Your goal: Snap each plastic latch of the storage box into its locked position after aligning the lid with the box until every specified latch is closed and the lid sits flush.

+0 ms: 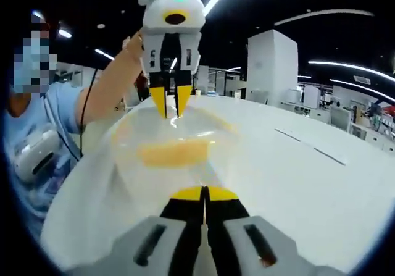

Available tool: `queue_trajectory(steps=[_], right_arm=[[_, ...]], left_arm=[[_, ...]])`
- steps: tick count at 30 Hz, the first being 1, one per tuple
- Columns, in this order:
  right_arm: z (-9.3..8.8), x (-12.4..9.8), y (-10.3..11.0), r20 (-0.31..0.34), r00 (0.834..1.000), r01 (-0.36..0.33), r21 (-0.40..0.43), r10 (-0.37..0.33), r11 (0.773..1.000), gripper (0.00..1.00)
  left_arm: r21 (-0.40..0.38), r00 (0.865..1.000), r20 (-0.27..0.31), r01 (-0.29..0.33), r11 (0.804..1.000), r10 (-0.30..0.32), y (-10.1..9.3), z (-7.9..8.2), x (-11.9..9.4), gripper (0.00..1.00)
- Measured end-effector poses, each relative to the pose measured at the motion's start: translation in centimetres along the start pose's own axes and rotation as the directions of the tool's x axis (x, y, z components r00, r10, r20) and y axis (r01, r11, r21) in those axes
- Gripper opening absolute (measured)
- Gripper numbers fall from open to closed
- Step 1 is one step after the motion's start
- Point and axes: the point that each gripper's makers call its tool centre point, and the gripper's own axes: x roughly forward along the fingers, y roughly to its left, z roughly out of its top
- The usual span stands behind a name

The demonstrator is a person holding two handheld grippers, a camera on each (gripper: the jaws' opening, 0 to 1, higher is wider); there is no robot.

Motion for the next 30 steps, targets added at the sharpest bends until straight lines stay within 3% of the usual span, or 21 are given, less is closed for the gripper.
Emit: queue_trajectory(steps=[9, 14, 18, 24, 30], right_arm=[[2.1, -1.1, -1.9, 0.048, 0.993, 0.104, 0.001, -0.104, 0.995, 0.01], [2.3, -1.0, -2.7, 0.030, 0.990, 0.139, 0.010, -0.139, 0.990, 0.01], [4.2, -0.9, -2.2, 0.034, 0.991, 0.128, -0.031, -0.127, 0.991, 0.02], [6.3, -0.1, -1.7, -0.017, 0.993, 0.115, -0.081, -0.117, 0.990, 0.03], [8.4, 1.4, 0.1, -0.076, 0.995, 0.049, -0.164, -0.062, 0.985, 0.03]], left_arm=[[-0.042, 1.000, 0.012, -0.001, 0.999, 0.001, 0.0, -0.1, 0.0, 0.09], [-0.059, 0.999, 0.033, -0.001, 0.998, 0.003, 0.1, -0.2, -0.1, 0.09], [-0.090, 0.998, 0.062, 0.011, 0.996, -0.006, 0.3, -0.3, -0.2, 0.09], [-0.103, 0.996, 0.090, 0.022, 0.994, -0.013, 0.3, -0.2, -0.2, 0.08], [-0.107, 0.987, 0.157, 0.036, 0.994, -0.019, 0.5, -0.1, -0.3, 0.06]])
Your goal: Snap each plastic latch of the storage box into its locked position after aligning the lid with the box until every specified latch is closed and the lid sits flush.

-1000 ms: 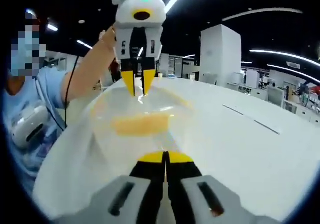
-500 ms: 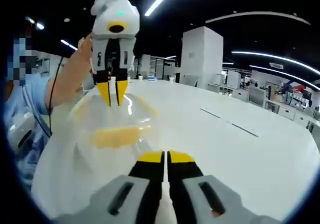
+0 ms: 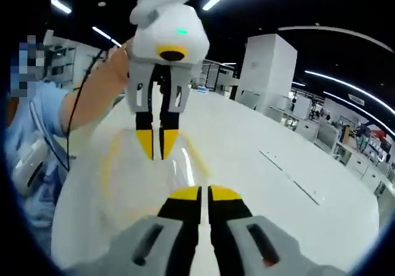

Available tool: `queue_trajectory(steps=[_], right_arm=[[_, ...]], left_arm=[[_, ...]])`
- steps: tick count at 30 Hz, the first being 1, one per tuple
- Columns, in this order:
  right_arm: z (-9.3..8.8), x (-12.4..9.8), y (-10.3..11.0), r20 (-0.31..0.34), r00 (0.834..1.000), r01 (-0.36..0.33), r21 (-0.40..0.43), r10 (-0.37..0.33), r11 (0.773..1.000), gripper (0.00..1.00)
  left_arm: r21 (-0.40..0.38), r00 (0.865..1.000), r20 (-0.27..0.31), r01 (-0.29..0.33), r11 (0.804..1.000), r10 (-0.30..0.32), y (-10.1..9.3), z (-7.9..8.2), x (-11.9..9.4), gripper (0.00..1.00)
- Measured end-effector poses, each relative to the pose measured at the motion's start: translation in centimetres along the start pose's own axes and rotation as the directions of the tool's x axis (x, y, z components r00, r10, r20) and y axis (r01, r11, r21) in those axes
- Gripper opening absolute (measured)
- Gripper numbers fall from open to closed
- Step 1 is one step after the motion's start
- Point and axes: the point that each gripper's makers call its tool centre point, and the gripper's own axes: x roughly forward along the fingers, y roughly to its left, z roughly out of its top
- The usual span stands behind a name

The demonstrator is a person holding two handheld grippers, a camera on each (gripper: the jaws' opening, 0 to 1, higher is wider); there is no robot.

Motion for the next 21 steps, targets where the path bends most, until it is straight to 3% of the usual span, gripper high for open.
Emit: queue_trajectory(steps=[7, 11, 13, 18, 21], right_arm=[[1.4, 2.2, 3.0, -0.124, 0.987, -0.119, -0.096, 0.107, 0.988, 0.03], [1.4, 3.2, 4.0, -0.194, 0.973, -0.150, -0.137, 0.122, 0.979, 0.03], [1.3, 3.5, 4.3, -0.213, 0.969, -0.159, -0.146, 0.126, 0.976, 0.03], [0.9, 4.0, 4.8, -0.270, 0.954, -0.179, -0.157, 0.132, 0.971, 0.03], [1.0, 4.4, 5.2, -0.285, 0.949, -0.189, -0.166, 0.136, 0.968, 0.02]], left_arm=[[0.017, 0.997, 0.072, 0.012, 1.000, -0.013, 0.3, 0.1, 0.0, 0.01], [0.035, 0.994, 0.111, 0.002, 0.999, -0.006, 0.2, 0.2, -0.1, 0.01], [0.092, 0.986, 0.167, 0.012, 0.996, -0.027, -0.1, 0.4, -0.2, 0.04], [0.061, 0.955, 0.284, 0.066, 0.996, -0.081, -0.1, 0.3, -0.4, 0.05], [0.063, 0.948, 0.307, 0.064, 0.996, -0.080, -0.1, -0.3, -0.5, 0.05]])
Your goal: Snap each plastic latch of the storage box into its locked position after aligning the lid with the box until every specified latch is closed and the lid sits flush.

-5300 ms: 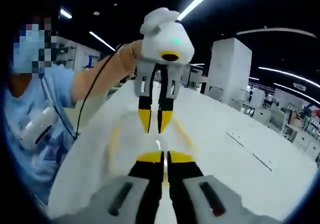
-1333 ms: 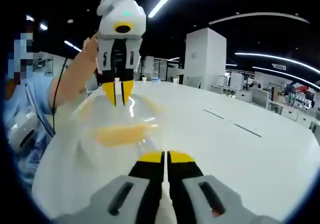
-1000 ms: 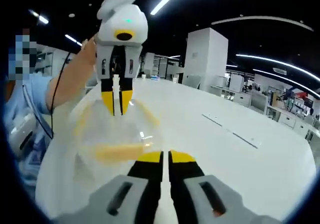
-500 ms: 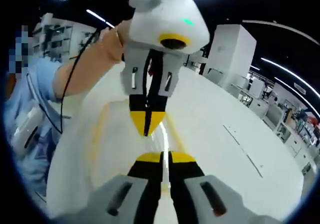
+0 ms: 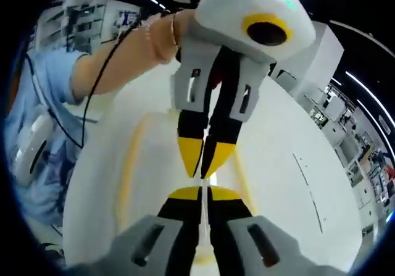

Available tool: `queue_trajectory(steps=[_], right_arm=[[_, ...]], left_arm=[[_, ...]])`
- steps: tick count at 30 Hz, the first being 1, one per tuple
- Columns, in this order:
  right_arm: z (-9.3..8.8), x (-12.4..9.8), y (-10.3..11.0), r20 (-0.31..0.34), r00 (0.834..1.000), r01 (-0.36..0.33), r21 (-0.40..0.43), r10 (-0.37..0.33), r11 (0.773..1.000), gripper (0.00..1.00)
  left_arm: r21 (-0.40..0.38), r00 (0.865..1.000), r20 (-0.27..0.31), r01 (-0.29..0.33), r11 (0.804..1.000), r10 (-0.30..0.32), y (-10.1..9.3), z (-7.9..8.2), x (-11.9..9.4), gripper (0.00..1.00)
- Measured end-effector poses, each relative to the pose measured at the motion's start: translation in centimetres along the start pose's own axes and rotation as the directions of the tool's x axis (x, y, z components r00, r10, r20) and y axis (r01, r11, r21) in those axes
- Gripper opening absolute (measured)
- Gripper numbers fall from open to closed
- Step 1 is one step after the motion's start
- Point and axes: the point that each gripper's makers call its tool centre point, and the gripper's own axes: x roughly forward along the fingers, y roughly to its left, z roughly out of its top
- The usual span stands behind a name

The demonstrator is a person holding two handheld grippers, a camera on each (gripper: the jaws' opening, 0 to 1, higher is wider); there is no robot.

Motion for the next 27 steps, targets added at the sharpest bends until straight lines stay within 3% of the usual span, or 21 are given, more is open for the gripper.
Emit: queue_trajectory(steps=[6, 9, 11, 17, 22, 27], right_arm=[[0.5, 0.8, 0.2, -0.056, 0.998, -0.011, -0.001, 0.010, 1.000, 0.00], [0.5, 0.9, 0.4, -0.133, 0.991, -0.015, -0.059, 0.007, 0.998, 0.00], [0.8, 1.2, 0.7, -0.149, 0.989, -0.018, -0.070, 0.008, 0.997, 0.00], [0.9, 1.5, 0.7, -0.250, 0.968, -0.011, -0.099, -0.014, 0.995, 0.00], [1.2, 1.5, 1.4, -0.273, 0.962, -0.030, -0.093, 0.003, 0.995, 0.00], [1.1, 1.7, 1.5, -0.332, 0.942, -0.005, -0.152, -0.047, 0.988, 0.00]], left_arm=[[0.009, 0.999, 0.026, -0.018, 1.000, 0.018, 0.2, -1.0, -0.7, 0.06], [0.003, 0.999, 0.038, -0.036, 0.999, 0.036, 0.5, -1.4, -1.1, 0.06], [0.002, 0.998, 0.044, -0.048, 0.999, 0.048, 0.5, -1.7, -1.3, 0.06], [-0.011, 0.994, 0.078, -0.070, 0.997, 0.071, 0.5, -2.3, -1.7, 0.06], [-0.024, 0.987, 0.100, -0.122, 0.992, 0.124, 1.1, -3.2, -2.6, 0.07], [-0.043, 0.979, 0.143, -0.139, 0.989, 0.144, 1.0, -3.9, -3.2, 0.07]])
